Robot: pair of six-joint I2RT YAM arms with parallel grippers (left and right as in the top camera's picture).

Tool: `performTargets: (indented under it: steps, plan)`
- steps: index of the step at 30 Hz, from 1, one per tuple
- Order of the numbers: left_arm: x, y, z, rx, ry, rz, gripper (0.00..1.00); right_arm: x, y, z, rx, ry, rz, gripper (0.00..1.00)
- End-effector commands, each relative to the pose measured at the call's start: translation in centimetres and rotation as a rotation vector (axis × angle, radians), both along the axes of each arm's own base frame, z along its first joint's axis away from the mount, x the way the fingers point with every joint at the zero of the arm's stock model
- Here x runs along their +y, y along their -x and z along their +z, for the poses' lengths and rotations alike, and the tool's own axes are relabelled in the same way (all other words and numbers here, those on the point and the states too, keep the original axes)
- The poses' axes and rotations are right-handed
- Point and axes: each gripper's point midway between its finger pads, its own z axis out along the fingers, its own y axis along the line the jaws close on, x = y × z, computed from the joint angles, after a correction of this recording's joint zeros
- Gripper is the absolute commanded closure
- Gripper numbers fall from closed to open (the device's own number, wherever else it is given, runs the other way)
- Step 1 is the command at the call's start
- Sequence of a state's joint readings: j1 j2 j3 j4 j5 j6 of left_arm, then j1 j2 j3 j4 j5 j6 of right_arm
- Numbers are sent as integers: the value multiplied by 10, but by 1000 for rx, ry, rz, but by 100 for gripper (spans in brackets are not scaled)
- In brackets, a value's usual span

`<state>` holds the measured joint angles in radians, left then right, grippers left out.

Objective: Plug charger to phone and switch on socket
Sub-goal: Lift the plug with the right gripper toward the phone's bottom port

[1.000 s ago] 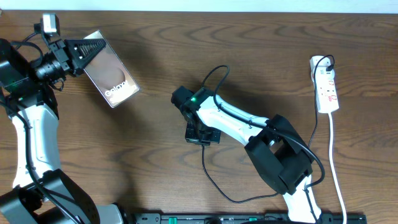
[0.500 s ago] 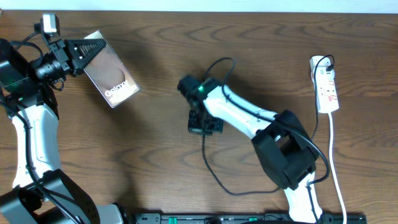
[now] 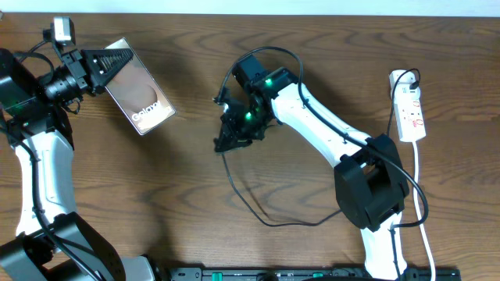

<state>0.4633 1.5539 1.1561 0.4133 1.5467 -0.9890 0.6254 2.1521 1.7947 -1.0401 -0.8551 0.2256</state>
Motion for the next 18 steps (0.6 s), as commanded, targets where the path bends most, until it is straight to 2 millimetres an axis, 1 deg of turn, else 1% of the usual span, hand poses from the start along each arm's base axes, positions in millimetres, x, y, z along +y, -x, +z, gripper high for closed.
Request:
performTargets:
  steps: [1,5,8,12,15,18]
  plan:
    - [-1,4,5,-31,-15,-21,92,17,10,48,6,-323,127,99]
    - [-1,2,6,-35,-18,-10,93,27,16,83,2,-563,201,99]
    - [0,1,6,-42,-23,-2,92,29,17,100,-12,-681,239,99]
    - [1,1,6,-60,-33,1,92,30,17,112,-20,-755,263,97]
    - [0,1,6,-76,-43,1,92,30,18,121,-29,-816,287,99]
    - [1,-1,6,-76,-44,11,92,32,17,122,-53,-829,299,99]
